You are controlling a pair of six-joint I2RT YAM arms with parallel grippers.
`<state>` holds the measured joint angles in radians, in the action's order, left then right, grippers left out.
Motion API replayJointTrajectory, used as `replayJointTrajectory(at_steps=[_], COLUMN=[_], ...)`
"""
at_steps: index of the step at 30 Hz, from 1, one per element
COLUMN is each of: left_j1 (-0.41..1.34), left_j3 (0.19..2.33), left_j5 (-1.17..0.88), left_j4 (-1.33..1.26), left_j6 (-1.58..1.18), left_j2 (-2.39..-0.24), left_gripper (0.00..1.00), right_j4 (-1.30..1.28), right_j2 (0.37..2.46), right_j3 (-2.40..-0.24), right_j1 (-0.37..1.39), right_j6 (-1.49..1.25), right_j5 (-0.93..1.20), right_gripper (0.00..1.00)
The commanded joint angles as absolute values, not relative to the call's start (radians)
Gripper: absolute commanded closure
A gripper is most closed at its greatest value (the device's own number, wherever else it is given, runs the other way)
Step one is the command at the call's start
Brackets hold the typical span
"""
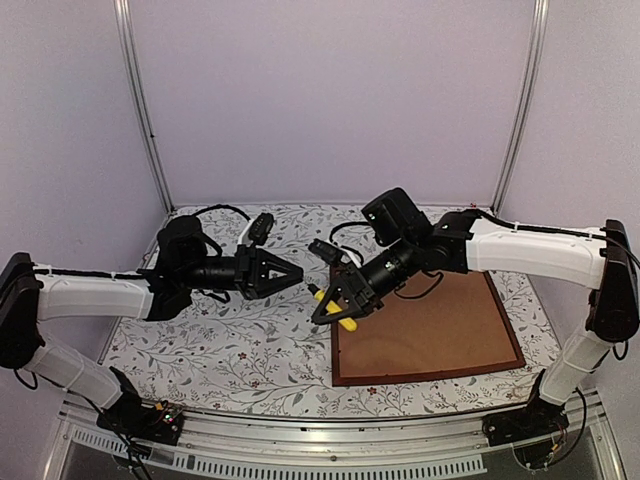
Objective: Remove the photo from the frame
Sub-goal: Pass from the right arm to the left
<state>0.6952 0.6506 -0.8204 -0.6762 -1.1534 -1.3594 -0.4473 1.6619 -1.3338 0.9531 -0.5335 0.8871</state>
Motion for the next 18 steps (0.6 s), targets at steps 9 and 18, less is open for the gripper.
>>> replayJointTrajectory(at_steps=[9, 18], left_j1=[0.681, 0.68], left_j3=[0.669, 0.65], left_j5=[-0.839, -0.819], left_j4=[-0.715, -0.707], left_j6=[-1.164, -1.172], left_j2=[-1.358, -1.338], left_gripper=[0.85, 1.0], right_j4=[-0.443, -0.446], right_j2=[1.65, 1.652], right_j3=[-1.315, -1.329], right_j1=[0.961, 0.961], right_j6=[-0.514, -0.526], right_j5=[0.914, 0.852], right_gripper=[1.0, 0.91])
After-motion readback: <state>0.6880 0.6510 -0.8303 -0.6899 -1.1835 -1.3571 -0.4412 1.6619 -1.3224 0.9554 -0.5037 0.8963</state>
